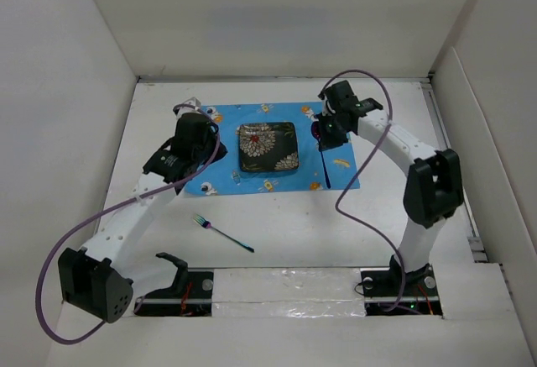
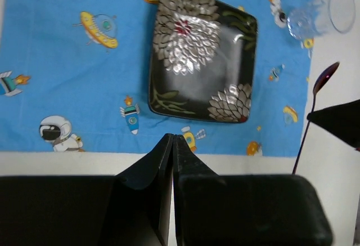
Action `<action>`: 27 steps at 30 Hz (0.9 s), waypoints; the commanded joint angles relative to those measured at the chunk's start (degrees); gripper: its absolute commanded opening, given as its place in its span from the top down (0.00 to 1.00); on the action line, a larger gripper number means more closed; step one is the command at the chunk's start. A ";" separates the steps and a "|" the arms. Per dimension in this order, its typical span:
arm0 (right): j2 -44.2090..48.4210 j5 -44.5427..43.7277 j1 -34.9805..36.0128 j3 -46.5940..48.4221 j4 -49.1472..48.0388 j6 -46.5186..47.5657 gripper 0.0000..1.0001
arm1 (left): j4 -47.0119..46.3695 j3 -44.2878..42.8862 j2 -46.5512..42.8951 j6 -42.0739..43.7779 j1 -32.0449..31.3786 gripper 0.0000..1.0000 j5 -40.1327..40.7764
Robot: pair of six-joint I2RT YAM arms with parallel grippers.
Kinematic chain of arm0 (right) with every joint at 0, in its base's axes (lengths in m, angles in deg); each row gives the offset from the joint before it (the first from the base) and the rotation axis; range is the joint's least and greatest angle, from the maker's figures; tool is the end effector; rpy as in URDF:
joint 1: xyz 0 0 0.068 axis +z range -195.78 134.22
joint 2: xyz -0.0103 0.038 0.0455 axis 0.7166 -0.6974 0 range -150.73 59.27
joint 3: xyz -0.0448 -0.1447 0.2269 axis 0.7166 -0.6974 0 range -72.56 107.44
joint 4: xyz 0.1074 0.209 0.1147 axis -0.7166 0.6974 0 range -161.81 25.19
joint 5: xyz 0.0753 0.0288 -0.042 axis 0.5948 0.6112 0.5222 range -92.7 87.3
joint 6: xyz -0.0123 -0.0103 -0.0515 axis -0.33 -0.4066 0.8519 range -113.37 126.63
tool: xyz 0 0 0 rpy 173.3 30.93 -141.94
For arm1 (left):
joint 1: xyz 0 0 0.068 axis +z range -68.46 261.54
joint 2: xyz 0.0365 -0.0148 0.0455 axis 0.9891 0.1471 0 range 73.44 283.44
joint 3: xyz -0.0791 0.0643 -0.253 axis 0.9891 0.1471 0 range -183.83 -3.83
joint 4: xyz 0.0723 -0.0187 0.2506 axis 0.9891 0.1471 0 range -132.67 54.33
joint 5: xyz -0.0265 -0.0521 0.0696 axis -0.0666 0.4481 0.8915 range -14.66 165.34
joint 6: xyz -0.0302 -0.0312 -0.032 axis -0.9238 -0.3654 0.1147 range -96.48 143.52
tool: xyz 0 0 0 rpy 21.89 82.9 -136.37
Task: Set the dinner table for one person
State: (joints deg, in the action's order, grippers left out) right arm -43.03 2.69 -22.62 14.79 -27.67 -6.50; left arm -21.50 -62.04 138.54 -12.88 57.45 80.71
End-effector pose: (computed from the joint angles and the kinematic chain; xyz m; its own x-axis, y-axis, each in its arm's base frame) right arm 0.3524 0.1543 0.2722 -0.8673 -0.1251 -0.4819 -0.2454 0.9496 0.1951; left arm 0.2350 -0.1014 0.3316 -0.5421 -0.4048 -0.7364 0.0115 0.8726 -0.4882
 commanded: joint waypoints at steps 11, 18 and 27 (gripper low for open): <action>-19.77 -0.90 -3.12 16.53 -4.15 -1.55 1.00 | 13.25 3.46 -6.04 -11.84 2.74 0.97 3.43; -23.46 -1.08 -3.73 18.81 -5.65 -3.66 1.00 | 22.59 7.06 -7.00 -14.57 2.21 0.45 -3.77; -23.30 -3.98 -3.73 19.00 -7.40 -5.86 0.72 | 27.52 11.89 -1.65 -15.10 -0.94 0.50 -8.17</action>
State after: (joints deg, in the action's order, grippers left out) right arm -67.86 0.33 -26.01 31.25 -32.33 -11.48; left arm 2.26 -51.75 135.37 -26.78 57.88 75.26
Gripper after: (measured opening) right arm 0.259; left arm 0.505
